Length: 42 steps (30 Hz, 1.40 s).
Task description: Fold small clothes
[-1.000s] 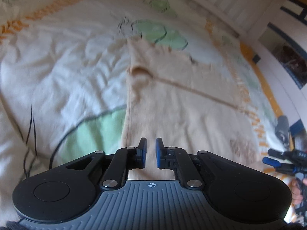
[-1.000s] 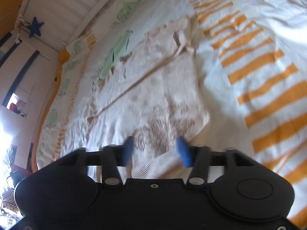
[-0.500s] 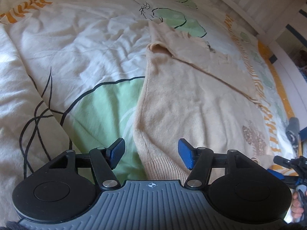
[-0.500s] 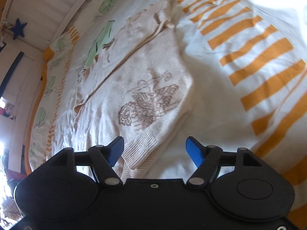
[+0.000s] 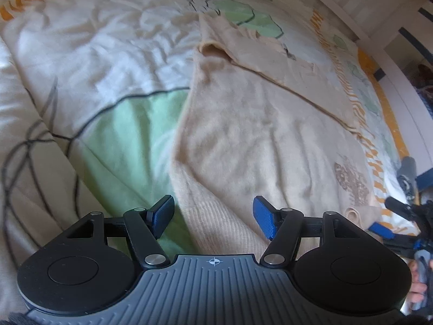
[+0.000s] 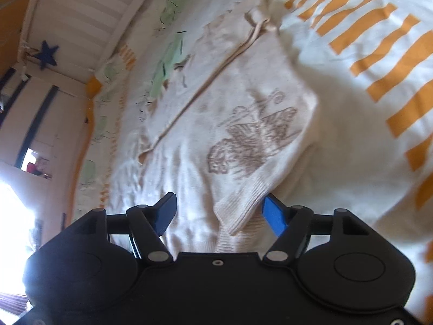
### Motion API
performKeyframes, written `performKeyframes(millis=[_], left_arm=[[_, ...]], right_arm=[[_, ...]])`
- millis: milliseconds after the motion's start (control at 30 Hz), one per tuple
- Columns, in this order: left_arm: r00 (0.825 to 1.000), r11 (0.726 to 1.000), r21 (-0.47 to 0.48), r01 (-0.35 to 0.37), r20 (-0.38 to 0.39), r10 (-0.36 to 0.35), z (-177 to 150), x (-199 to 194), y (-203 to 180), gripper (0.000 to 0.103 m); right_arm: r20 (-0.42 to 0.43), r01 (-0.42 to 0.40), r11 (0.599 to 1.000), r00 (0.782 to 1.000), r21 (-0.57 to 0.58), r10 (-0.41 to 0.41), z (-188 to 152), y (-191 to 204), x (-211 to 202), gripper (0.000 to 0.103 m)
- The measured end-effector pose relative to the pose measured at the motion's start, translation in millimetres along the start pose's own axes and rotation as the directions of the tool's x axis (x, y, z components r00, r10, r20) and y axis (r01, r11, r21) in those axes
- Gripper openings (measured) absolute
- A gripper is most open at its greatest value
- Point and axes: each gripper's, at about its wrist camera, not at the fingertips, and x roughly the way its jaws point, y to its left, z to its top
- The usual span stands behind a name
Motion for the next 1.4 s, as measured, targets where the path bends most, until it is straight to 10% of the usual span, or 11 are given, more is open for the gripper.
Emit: performKeyframes(millis=[267, 467, 1033, 1400], left_arm=[[0.997, 0.996, -0.041, 0.083, 0.004, -0.083, -3.4, 11.2, 2.6, 0.06], [0.995, 0.994, -0.043, 0.096, 0.009, -0.095, -5.6, 10.4, 4.9, 0.019], [0.973, 0.984, -0.018, 0.18, 0.148, -0.175, 6.1, -13.1, -9.1, 0.006], [0.942, 0.982, 0.029, 0.188, 0.276, -0.189, 62.0, -11.9, -22.9, 0.006]], right_arm=[[0.013, -0.004, 1.0, 1.0, 0.029, 0.004, -0.9, -5.2, 18.4, 0.059], [0.01, -0.018, 1.0, 1.0, 0.021, 0.018, -2.8, -10.0, 19.7, 0.018], [0.083, -0.018, 0.999, 0.996, -0.044, 0.022, 6.1, -3.6, 1.8, 0.016], [0.243, -0.021, 0.999, 0.97, -0.031, 0.028, 68.4, -5.5, -5.3, 0.016]])
